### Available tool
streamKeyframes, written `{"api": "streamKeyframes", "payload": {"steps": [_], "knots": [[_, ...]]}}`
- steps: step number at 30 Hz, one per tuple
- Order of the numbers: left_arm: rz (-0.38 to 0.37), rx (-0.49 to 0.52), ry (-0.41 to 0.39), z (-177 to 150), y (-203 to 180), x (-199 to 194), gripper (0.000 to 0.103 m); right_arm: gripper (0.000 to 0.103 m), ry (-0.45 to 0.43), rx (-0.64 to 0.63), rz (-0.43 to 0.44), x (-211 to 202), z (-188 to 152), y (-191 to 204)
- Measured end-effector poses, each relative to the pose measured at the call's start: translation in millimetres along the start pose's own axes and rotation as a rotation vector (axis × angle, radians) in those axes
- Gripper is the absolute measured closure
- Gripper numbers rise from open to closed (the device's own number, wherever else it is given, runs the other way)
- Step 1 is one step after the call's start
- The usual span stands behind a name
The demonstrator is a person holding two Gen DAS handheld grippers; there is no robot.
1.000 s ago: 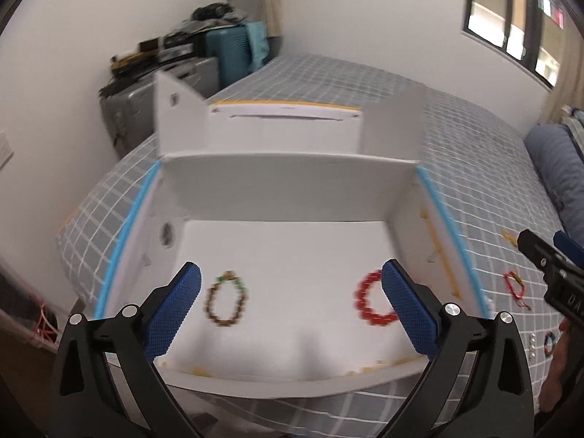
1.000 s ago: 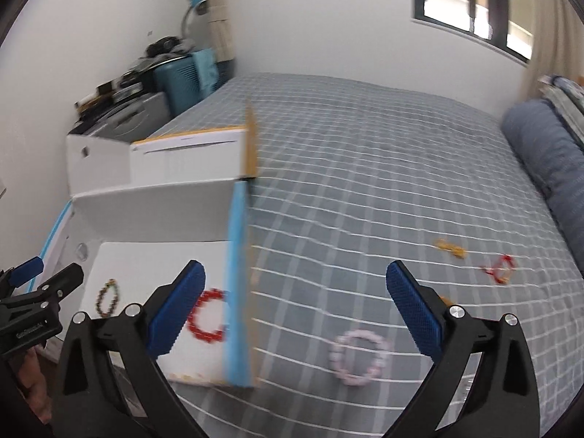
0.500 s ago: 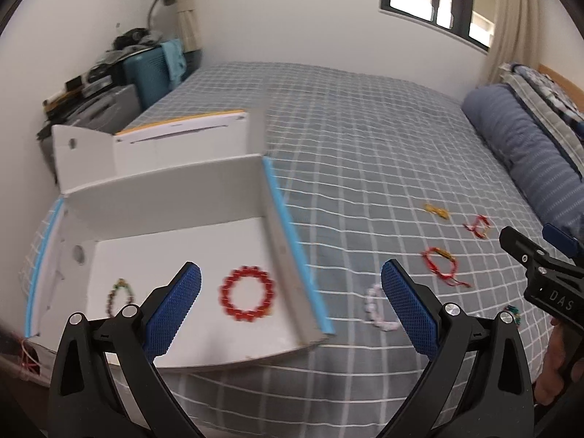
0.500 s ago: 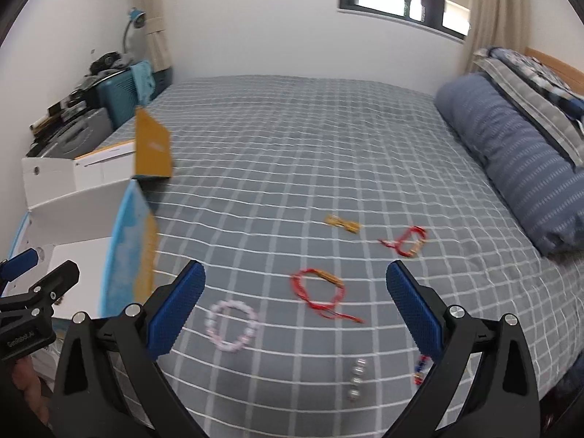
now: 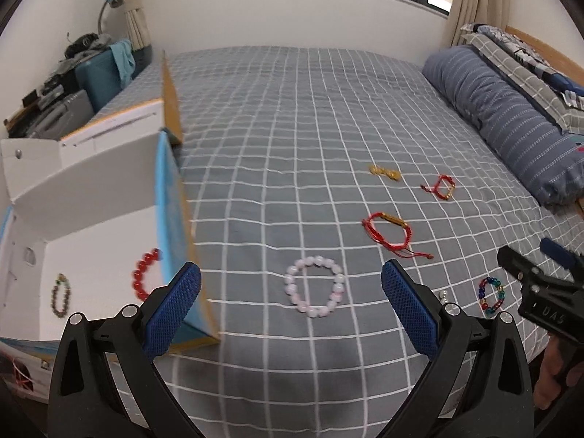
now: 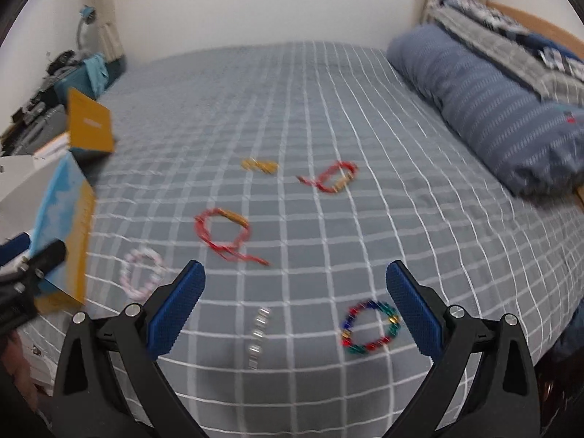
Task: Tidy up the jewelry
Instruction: 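Move both tools back over the remaining bracelets on the bed, then grasp the pink-white bead bracelet with the left tool while the right tool grasps the multicolour bead bracelet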
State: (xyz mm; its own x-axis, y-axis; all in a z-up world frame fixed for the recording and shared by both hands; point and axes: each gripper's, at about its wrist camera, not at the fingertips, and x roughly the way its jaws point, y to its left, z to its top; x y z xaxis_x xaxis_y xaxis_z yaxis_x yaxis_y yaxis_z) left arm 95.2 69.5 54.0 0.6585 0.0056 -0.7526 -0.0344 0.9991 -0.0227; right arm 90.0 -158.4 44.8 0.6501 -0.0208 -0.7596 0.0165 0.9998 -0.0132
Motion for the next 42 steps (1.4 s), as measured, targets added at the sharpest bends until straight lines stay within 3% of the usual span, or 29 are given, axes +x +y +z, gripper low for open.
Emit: {"api": "streamKeyframes", "payload": {"steps": [10, 18, 29, 32, 35, 38, 40, 42], "knots": [[-0.03, 0.014, 0.059, -11.5, -22.4, 57.9, 0.006, 0.008, 0.078, 0.038, -0.043, 34.1, -22.0, -46.7], [0.002, -0.002, 0.11, -21.2, -23.2, 102.3, 0.006, 0.008, 0.162, 0.064, -0.037, 68.1, -37.2, -67.1], [0.021, -0.015, 0.166, -28.2, -23.7, 134.5, 0.006, 0.008, 0.229, 0.068, -0.028, 93.1, -45.3, -70.9], [0.041, -0.005, 0.193, -30.1, -23.8, 140.1, 0.01, 0.013, 0.24, 0.065, -0.027, 96.1, -46.6, -69.8], [0.047, -0.009, 0.2, -30.0, -22.5, 140.2, 0.023, 0.023, 0.253, 0.048, -0.035, 100.9, -47.5, -67.6], [0.049, -0.02, 0.207, -28.0, -18.8, 138.2, 0.045, 0.033, 0.277, 0.047, -0.029, 106.1, -48.8, -66.5], [0.058, -0.018, 0.213, -27.4, -18.2, 136.3, 0.065, 0.038, 0.277, 0.045, -0.033, 106.5, -48.6, -65.1], [0.052, -0.019, 0.215, -26.9, -17.7, 134.0, 0.081, 0.053, 0.28, 0.046, -0.031, 106.6, -48.3, -64.0]]}}
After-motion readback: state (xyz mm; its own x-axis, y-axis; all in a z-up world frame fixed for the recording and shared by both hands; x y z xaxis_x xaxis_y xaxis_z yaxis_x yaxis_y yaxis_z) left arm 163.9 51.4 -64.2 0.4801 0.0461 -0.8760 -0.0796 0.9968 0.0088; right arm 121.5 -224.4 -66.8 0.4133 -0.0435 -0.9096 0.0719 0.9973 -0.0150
